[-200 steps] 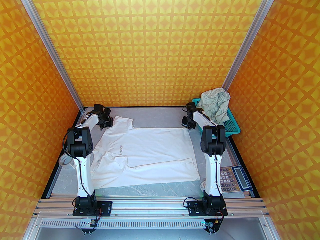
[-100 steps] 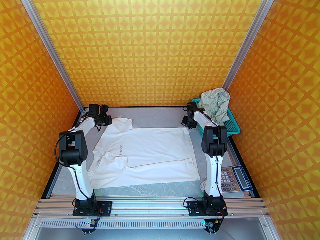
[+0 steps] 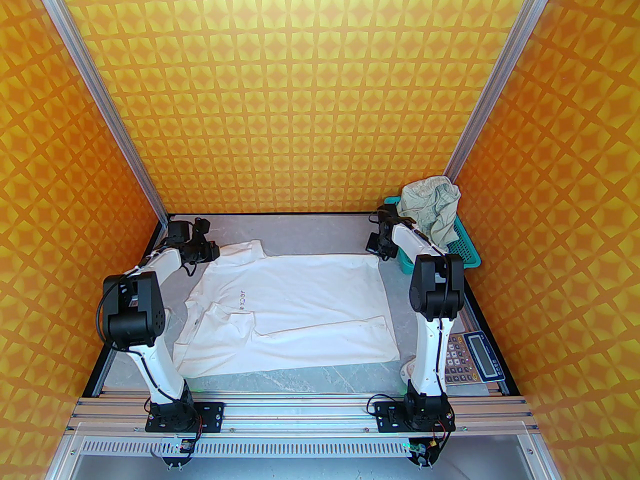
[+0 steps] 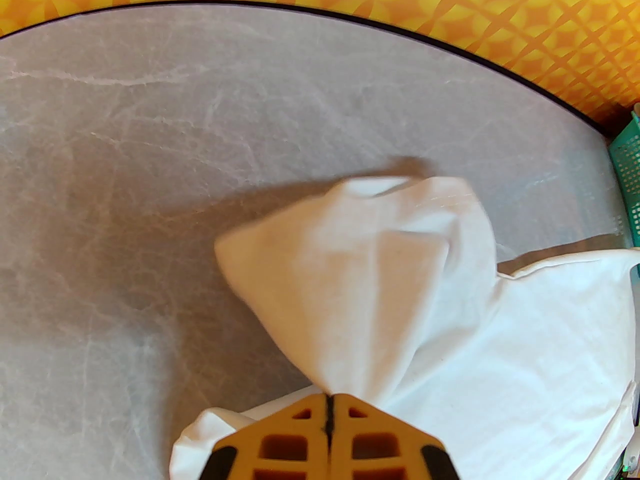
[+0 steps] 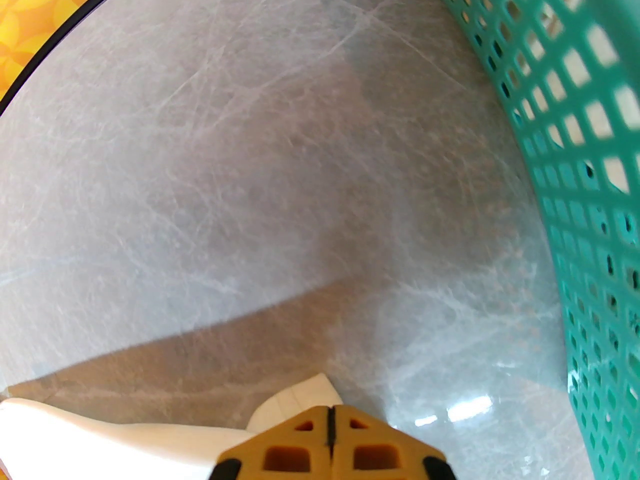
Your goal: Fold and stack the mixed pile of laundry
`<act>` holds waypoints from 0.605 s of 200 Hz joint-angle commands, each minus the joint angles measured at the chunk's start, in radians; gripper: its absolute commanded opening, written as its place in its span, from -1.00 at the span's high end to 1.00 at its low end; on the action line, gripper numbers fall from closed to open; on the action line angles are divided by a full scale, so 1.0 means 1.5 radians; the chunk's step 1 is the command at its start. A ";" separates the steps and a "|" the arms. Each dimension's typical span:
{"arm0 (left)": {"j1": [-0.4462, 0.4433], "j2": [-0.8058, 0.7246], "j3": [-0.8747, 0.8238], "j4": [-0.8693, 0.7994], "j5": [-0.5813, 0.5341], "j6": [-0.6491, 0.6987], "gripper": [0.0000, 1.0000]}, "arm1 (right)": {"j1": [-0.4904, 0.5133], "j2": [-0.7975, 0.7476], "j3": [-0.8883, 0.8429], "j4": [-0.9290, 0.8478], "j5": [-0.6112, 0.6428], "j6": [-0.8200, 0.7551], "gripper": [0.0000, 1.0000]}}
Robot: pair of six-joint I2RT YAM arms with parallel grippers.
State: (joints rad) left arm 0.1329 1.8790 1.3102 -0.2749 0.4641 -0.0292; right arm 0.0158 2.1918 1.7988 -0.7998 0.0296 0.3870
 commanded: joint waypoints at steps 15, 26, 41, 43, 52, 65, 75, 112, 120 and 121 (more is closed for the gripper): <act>0.007 -0.053 -0.036 0.040 0.033 -0.018 1.00 | -0.008 -0.062 -0.038 0.025 0.005 -0.014 1.00; 0.009 -0.062 -0.041 0.041 0.035 -0.020 1.00 | -0.009 -0.071 -0.051 0.030 0.004 -0.015 1.00; 0.010 -0.074 -0.045 0.040 0.037 -0.020 1.00 | -0.010 -0.082 -0.063 0.034 0.001 -0.015 1.00; 0.010 -0.075 -0.046 0.040 0.037 -0.020 1.00 | -0.010 -0.083 -0.064 0.034 0.001 -0.015 1.00; 0.010 -0.083 -0.049 0.041 0.037 -0.022 1.00 | -0.011 -0.090 -0.071 0.036 -0.001 -0.015 1.00; 0.010 -0.096 -0.056 0.043 0.038 -0.024 1.00 | -0.012 -0.101 -0.083 0.040 -0.003 -0.014 1.00; 0.010 -0.108 -0.064 0.046 0.038 -0.026 1.00 | -0.013 -0.112 -0.096 0.046 -0.004 -0.014 1.00; 0.019 -0.146 -0.097 0.050 0.038 -0.033 1.00 | -0.016 -0.140 -0.131 0.057 -0.006 -0.012 1.00; 0.023 -0.156 -0.107 0.055 0.038 -0.035 1.00 | -0.017 -0.147 -0.139 0.060 -0.008 -0.011 1.00; 0.023 -0.157 -0.108 0.056 0.038 -0.036 1.00 | -0.017 -0.147 -0.140 0.061 -0.009 -0.011 1.00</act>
State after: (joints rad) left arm 0.1448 1.6970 1.1904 -0.2207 0.5007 -0.0620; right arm 0.0025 2.0293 1.6234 -0.7403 0.0246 0.3801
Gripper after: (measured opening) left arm 0.024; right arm 0.028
